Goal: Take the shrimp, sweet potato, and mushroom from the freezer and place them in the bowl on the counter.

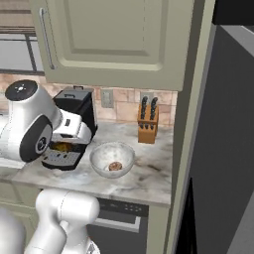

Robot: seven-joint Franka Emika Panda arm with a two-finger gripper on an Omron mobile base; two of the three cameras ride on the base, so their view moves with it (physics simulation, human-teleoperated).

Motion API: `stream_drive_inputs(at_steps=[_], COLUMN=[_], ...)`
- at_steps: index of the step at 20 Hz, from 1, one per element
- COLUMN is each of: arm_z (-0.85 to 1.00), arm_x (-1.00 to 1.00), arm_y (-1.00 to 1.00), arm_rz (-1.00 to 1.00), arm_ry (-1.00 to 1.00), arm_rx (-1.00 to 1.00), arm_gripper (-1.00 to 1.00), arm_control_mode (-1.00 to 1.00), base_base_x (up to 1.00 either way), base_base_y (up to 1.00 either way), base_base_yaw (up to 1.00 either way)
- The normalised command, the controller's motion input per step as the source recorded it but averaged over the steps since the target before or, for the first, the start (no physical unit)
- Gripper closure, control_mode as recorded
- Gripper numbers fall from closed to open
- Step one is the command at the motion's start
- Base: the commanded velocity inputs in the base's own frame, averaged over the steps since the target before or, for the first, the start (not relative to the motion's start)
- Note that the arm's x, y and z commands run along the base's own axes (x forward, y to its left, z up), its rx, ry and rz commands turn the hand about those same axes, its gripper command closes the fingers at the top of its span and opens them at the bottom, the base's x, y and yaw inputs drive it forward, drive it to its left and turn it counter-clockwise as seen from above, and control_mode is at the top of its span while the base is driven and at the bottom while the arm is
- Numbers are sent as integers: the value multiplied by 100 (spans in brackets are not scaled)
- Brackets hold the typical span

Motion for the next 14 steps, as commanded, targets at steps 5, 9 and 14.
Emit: stream_drive_inputs(at_steps=[5, 9, 14], arm_z=[-53, -89, -95], arm_x=[75, 63, 48], arm_y=[-42, -7, 0], arm_rz=[0, 0, 0], arm_ry=[15, 13, 4], arm_rx=[2, 0, 0], arm_gripper=[100, 100, 100], arm_control_mode=[-100, -100, -100], base_base_x=[0, 0, 0], base_base_y=[0, 0, 0], base_base_yaw=[0, 0, 0])
